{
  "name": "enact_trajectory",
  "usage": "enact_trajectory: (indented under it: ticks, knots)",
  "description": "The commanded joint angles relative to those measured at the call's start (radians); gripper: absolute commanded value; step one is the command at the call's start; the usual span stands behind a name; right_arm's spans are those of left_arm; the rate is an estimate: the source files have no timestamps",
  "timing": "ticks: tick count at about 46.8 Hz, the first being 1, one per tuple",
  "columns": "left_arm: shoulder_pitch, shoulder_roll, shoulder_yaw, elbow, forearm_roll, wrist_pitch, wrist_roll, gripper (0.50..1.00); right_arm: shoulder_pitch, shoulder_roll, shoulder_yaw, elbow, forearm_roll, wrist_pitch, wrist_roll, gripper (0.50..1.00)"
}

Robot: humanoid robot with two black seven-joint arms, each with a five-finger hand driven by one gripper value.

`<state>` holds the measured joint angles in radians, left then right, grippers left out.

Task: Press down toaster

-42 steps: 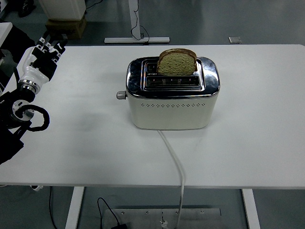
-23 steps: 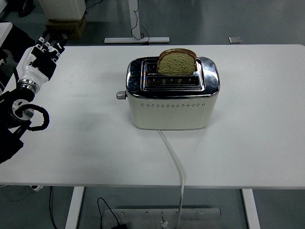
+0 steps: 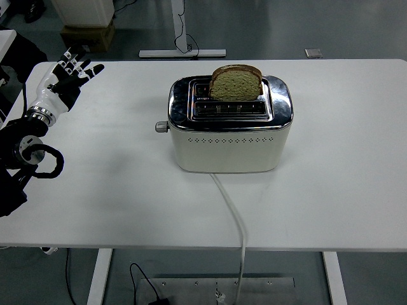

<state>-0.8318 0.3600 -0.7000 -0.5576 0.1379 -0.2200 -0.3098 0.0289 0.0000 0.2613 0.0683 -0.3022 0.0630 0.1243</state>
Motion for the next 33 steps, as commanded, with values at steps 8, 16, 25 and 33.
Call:
enact_trajectory:
  ticks: [8,16,25,33]
  knots:
    - [0.0,0.056,0.007,-0.022,0.12,-0.036,-0.002,1.0,0.0,0.0,0.001,-0.001,0.0,0.0,0.0,0.998]
    - [0.011,0.086,0.007,-0.044,0.215,-0.096,-0.003,1.0,0.0,0.0,0.001,-0.001,0.0,0.0,0.0,0.998]
    - [0.028,0.112,0.011,-0.096,0.331,-0.163,-0.005,1.0,0.0,0.0,0.001,0.001,0.0,0.0,0.0,0.998]
    - [0.042,0.137,0.011,-0.16,0.434,-0.165,-0.006,1.0,0.0,0.0,-0.001,0.001,0.0,0.0,0.0,0.998]
